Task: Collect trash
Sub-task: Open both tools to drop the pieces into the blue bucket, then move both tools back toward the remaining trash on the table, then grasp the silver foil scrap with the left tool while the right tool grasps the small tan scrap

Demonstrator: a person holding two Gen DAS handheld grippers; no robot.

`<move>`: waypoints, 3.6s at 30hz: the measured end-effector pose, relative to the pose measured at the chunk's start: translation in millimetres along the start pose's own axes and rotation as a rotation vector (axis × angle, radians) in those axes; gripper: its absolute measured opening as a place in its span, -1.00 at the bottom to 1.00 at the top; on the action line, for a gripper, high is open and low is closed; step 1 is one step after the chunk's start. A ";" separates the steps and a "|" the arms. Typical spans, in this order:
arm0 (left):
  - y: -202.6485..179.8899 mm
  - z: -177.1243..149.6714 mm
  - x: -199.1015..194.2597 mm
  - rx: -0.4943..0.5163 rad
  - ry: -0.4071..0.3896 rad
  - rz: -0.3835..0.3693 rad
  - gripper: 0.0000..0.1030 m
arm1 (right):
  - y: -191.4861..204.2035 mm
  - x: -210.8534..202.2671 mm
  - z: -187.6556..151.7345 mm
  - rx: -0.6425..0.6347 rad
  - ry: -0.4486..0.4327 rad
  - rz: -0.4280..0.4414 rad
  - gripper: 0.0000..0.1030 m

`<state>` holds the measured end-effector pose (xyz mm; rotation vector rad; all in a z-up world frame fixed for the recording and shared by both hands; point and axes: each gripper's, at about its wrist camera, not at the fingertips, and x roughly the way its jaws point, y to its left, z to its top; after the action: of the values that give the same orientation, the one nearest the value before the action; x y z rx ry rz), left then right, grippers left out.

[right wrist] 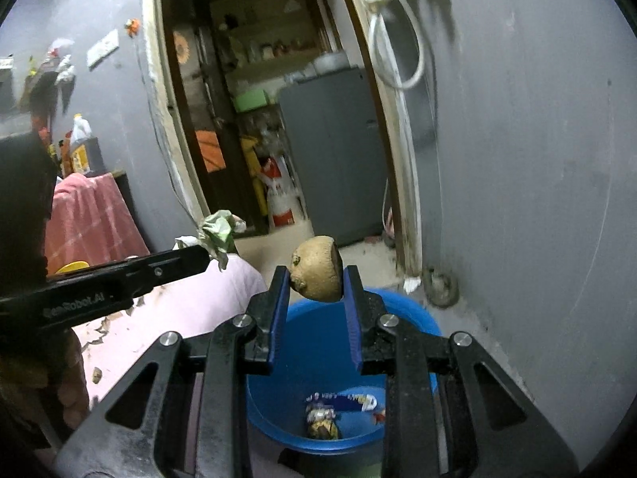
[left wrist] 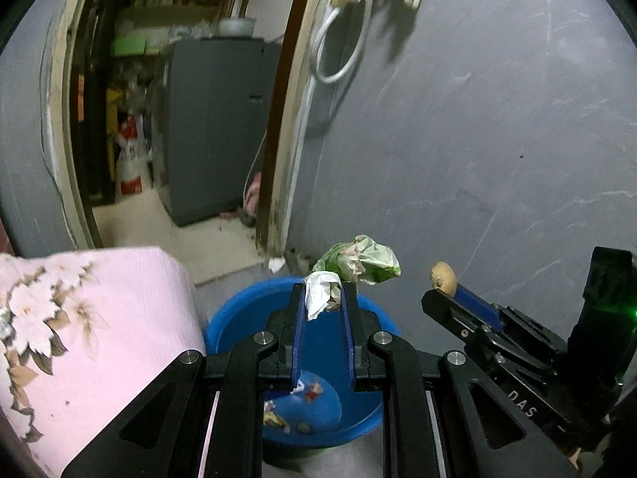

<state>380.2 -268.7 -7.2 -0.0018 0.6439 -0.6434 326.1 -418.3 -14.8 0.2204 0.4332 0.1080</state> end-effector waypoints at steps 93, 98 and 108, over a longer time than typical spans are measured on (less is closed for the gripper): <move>199.4 -140.7 -230.6 -0.350 -0.082 0.501 0.80 | 259.0 57.9 -112.1 -0.300 0.398 0.255 -0.42; 209.5 -133.7 -216.7 -0.368 -0.041 0.466 0.80 | 261.0 63.9 -110.9 -0.308 0.408 0.275 -0.56; 234.7 -103.0 -177.3 -0.333 0.028 0.444 0.79 | 249.0 90.5 -88.7 -0.265 0.370 0.277 -0.56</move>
<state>344.7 39.5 -37.1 -0.1553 0.7437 -0.1043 355.7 -146.4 -71.5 -0.0041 0.7490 0.4797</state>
